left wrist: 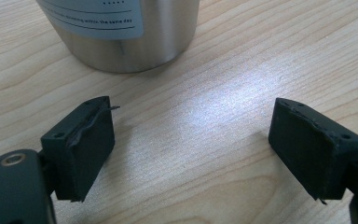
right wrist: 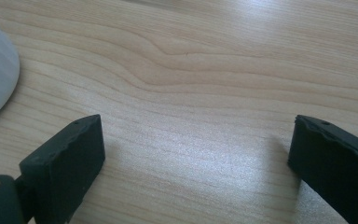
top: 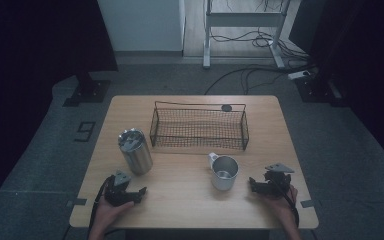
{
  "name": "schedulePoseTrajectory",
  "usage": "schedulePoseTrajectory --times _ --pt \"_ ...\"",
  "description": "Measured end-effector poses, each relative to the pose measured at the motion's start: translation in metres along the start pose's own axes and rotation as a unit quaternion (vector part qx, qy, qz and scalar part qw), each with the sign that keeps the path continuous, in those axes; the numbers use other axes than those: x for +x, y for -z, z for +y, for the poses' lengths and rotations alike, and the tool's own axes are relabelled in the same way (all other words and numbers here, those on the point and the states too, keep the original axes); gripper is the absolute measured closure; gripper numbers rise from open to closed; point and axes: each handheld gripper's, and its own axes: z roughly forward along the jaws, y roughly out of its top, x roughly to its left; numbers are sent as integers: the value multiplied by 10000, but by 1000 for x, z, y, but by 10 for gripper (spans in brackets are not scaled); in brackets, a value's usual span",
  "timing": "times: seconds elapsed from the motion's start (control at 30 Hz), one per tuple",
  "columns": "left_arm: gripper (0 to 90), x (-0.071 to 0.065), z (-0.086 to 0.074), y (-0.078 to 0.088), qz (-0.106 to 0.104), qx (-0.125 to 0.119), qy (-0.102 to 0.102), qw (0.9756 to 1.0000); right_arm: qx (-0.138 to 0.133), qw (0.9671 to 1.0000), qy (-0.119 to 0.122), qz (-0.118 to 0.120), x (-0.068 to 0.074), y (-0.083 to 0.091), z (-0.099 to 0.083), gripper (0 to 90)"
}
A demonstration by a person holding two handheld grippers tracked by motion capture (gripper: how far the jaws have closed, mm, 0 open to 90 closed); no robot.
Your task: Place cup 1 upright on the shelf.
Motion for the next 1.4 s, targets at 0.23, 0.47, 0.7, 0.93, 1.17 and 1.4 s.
schedulePoseTrajectory --times 0.23,0.47,0.7,0.93,1.17,1.4 --pt "140 -1 1 -1 29 7 19 10000 3 10000 32 44 0 2 -2 34" --pt "145 -1 0 0 33 -1 26 10000 45 9999 103 90 0 0 -1 8" --pt "143 -1 1 0 30 2 28 10000 -13 9999 79 69 2 2 -2 42" --pt "147 0 1 0 34 -8 48 10000 -14 9999 82 87 1 2 -2 47" --pt "147 2 -1 2 78 -27 122 9999 -20 10000 64 70 1 3 -2 54" --pt "143 10 2 17 -29 -376 352 9987 -29 10000 63 67 1 3 -3 56"
